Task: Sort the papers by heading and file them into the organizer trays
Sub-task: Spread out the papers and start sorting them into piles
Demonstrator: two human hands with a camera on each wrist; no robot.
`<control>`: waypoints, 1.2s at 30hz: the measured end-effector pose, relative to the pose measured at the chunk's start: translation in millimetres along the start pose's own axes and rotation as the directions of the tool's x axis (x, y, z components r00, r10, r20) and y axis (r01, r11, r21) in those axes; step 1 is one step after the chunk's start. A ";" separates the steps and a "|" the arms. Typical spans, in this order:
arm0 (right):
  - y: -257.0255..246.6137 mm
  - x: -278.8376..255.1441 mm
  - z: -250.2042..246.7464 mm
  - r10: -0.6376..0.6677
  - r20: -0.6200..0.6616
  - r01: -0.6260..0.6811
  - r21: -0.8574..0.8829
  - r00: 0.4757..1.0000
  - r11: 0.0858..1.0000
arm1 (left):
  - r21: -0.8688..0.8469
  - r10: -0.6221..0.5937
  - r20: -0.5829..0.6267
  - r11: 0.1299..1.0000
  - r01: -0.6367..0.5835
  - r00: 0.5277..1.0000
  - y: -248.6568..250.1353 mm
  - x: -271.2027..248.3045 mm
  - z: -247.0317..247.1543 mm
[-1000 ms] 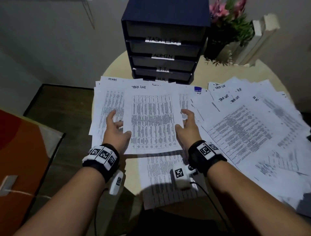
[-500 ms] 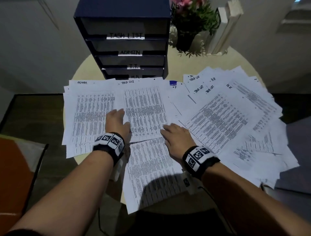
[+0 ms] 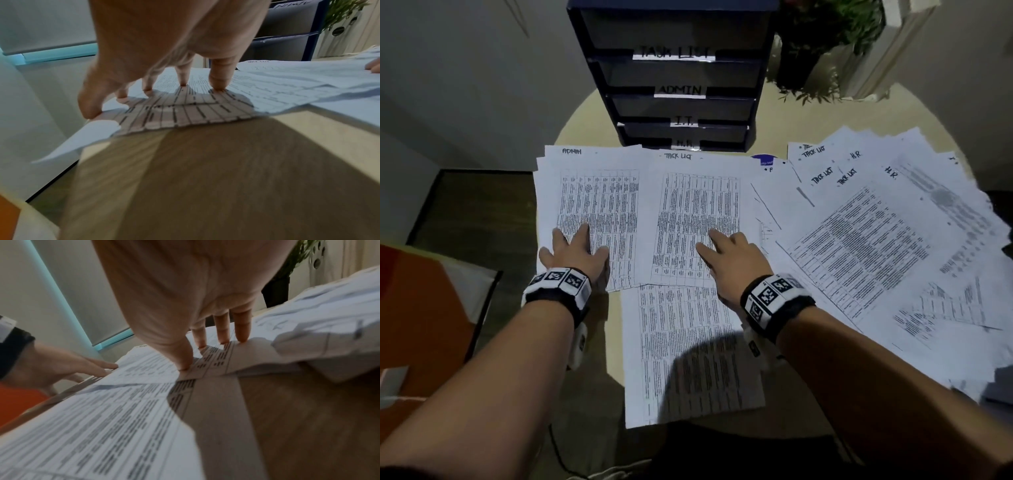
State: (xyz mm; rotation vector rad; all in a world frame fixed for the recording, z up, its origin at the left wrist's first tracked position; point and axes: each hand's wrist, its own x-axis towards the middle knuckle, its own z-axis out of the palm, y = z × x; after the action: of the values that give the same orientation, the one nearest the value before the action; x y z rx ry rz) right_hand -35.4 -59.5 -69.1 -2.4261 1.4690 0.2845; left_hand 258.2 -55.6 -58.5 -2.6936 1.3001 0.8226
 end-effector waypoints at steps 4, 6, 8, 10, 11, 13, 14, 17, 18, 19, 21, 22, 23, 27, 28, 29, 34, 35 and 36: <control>0.4 8.9 -4.5 0.043 0.003 -0.043 0.004 0.999 0.999 | 0.008 0.026 0.005 1.000 -0.026 1.000 5.0 7.4 -9.3; 5.3 13.7 -10.5 0.053 0.047 -0.053 0.002 0.997 0.999 | 0.033 0.049 0.011 0.998 -0.050 0.999 5.8 12.6 -13.4; 5.2 12.9 -14.1 0.058 0.075 -0.057 -0.012 0.996 0.998 | 0.041 0.066 0.011 0.997 -0.067 0.998 5.5 15.3 -15.3; -1.1 5.5 -18.2 0.054 0.029 -0.055 0.017 0.998 0.998 | 0.016 0.078 -0.017 0.997 -0.077 0.997 4.5 15.0 -14.1; -5.7 -1.0 -20.0 0.034 -0.026 -0.033 0.043 0.999 0.999 | 0.002 0.085 -0.034 0.996 -0.085 0.996 4.0 13.5 -12.6; -17.6 -17.0 -20.8 -0.053 -0.144 0.063 0.066 0.988 0.996 | -0.007 0.110 -0.058 0.994 -0.110 0.992 3.8 9.0 -8.9; -24.0 -26.4 -18.3 -0.116 -0.181 0.127 0.051 0.977 0.991 | -0.011 0.122 -0.053 0.992 -0.123 0.991 4.1 5.4 -7.3; -37.7 -56.4 0.8 -0.302 -0.116 0.300 -0.033 0.946 0.953 | -0.007 0.136 -0.005 0.991 -0.136 0.991 5.1 -5.6 -0.3; -39.2 -66.5 7.0 -0.339 -0.060 0.336 -0.051 0.939 0.940 | 0.006 0.135 0.009 0.991 -0.135 0.991 5.3 -9.2 1.5; -39.5 -76.5 11.8 -0.356 -0.013 0.354 -0.057 0.935 0.933 | 0.018 0.134 0.014 0.991 -0.134 0.991 5.4 -11.6 3.3; -37.6 -97.3 17.7 -0.354 0.032 0.355 -0.050 0.935 0.934 | 0.038 0.128 0.017 0.991 -0.129 0.992 7.1 -14.3 5.5; -37.6 -107.6 18.1 -0.348 0.042 0.350 -0.047 0.936 0.935 | 0.047 0.126 0.018 0.991 -0.127 0.992 8.5 -14.6 5.7; -38.2 -118.3 19.3 -0.345 0.058 0.348 -0.053 0.937 0.936 | 0.056 0.126 0.021 0.990 -0.127 0.992 10.5 -15.2 5.6; -41.3 -149.7 26.2 -0.365 0.053 0.368 -0.068 0.930 0.928 | 0.082 0.143 0.037 0.986 -0.145 0.989 20.9 -18.1 7.1; -39.8 -150.9 27.8 -0.359 0.004 0.359 -0.046 0.933 0.932 | 0.080 0.148 0.037 0.985 -0.151 0.988 23.7 -19.7 8.3; -37.4 -149.4 30.2 -0.346 -0.044 0.346 -0.021 0.937 0.938 | 0.075 0.153 0.031 0.985 -0.155 0.988 26.0 -21.5 9.9; -24.7 -139.3 42.2 -0.235 0.029 0.234 0.040 0.971 0.971 | 0.077 0.163 0.046 0.983 -0.167 0.985 32.5 -27.0 16.8; -26.5 -140.0 43.2 -0.225 0.057 0.223 0.041 0.973 0.974 | 0.088 0.160 0.055 0.982 -0.165 0.986 33.0 -26.7 17.1; -29.1 -139.9 43.6 -0.218 0.066 0.216 0.036 0.974 0.976 | 0.095 0.156 0.060 0.982 -0.161 0.986 33.5 -25.7 17.3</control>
State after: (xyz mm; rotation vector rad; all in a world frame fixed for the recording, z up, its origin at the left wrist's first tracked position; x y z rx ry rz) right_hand -74.8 84.4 -61.9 -2.4991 1.1581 0.2936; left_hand 212.7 -54.5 -54.8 -2.5011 1.5167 0.8118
